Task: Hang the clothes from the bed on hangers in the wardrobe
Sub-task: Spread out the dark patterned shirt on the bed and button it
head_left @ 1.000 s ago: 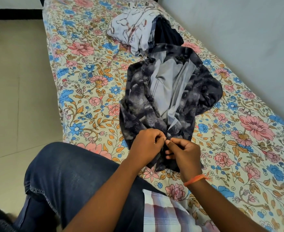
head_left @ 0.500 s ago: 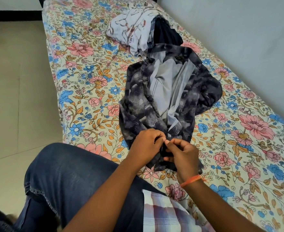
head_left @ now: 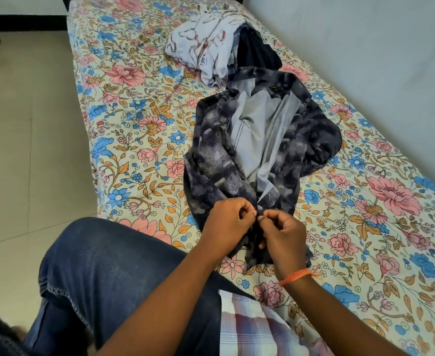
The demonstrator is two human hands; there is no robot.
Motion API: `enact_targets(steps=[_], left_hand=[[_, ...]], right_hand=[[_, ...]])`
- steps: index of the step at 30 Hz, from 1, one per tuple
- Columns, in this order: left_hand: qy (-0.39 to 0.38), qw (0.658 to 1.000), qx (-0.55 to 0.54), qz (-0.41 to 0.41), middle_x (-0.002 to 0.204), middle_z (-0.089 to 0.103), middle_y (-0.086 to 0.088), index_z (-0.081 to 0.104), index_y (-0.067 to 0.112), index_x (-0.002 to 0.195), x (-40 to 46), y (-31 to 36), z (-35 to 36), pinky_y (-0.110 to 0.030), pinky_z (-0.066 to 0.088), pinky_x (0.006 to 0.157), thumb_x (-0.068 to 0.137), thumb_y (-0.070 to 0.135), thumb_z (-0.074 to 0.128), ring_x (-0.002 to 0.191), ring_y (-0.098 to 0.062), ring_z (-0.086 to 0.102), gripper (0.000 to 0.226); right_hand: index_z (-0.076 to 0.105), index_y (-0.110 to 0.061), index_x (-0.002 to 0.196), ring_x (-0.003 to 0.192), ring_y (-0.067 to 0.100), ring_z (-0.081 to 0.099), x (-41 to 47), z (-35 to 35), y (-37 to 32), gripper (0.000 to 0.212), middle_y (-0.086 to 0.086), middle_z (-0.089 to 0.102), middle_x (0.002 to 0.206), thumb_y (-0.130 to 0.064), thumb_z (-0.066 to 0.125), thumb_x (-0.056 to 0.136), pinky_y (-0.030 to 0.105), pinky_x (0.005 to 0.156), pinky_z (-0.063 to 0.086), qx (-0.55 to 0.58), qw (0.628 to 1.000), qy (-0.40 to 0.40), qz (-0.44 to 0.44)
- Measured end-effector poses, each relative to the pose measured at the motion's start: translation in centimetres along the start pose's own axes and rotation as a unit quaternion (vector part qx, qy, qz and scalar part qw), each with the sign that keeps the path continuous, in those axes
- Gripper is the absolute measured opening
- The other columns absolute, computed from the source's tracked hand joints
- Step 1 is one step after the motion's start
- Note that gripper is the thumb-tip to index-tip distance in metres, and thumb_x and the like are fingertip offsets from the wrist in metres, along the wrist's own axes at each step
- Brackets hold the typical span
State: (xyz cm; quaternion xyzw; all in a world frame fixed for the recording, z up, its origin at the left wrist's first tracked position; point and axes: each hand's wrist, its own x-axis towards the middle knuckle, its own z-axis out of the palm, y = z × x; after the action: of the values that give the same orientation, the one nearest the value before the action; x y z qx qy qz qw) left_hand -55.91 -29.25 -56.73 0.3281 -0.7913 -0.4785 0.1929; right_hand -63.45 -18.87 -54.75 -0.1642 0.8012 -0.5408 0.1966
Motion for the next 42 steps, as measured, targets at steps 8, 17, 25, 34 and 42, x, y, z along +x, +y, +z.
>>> enact_targets(steps=[8,17,25,34,42], left_hand=[[-0.015,0.998,-0.060,-0.023,0.072,0.070,0.005,0.070,0.018,0.083,0.0,0.1,-0.1,-0.032,0.058,0.062,0.090,0.017,0.063,0.056,-0.007,0.068,0.010],[-0.019,0.998,-0.062,-0.027,0.071,0.070,0.006,0.071,0.018,0.083,-0.1,0.2,-0.2,-0.032,0.058,0.062,0.090,0.018,0.064,0.056,-0.006,0.068,0.009],[-0.016,1.000,-0.015,-0.005,0.073,0.070,0.009,0.072,0.020,0.085,0.0,-0.1,-0.2,-0.039,0.058,0.067,0.090,0.024,0.064,0.062,-0.007,0.067,0.011],[0.008,1.000,0.011,0.010,0.075,0.071,0.009,0.074,0.021,0.085,0.0,0.0,-0.4,-0.035,0.055,0.067,0.090,0.023,0.064,0.061,-0.004,0.062,0.011],[0.027,0.999,-0.037,-0.019,0.070,0.073,0.006,0.077,0.013,0.077,-0.3,0.7,-0.8,-0.029,0.057,0.064,0.083,0.013,0.068,0.060,-0.009,0.066,0.010]], right_hand=[[0.069,-0.006,0.082,0.060,0.014,0.058,0.9,-0.2,-0.3,0.006,0.009,0.065,0.072,-0.003,0.070,0.087,0.025,0.047,0.050,0.147,0.979,-0.008,0.142],[0.069,-0.002,0.076,0.066,0.023,0.067,0.9,-0.9,-0.4,0.009,0.013,0.069,0.071,0.000,0.073,0.085,0.029,0.060,0.059,0.139,0.980,-0.047,0.136],[0.072,-0.007,0.073,0.075,0.038,0.069,0.7,-0.2,0.4,0.015,0.015,0.071,0.073,-0.010,0.071,0.088,0.048,0.070,0.061,0.005,0.999,-0.030,0.010],[0.073,-0.008,0.093,0.071,0.020,0.072,0.1,0.1,0.0,0.015,0.009,0.074,0.080,0.004,0.063,0.091,0.028,0.068,0.058,0.155,0.983,-0.023,0.091],[0.076,-0.010,0.090,0.072,0.024,0.075,0.0,0.2,0.8,0.014,0.008,0.077,0.080,0.003,0.071,0.085,0.031,0.073,0.061,0.108,0.993,-0.038,0.011]])
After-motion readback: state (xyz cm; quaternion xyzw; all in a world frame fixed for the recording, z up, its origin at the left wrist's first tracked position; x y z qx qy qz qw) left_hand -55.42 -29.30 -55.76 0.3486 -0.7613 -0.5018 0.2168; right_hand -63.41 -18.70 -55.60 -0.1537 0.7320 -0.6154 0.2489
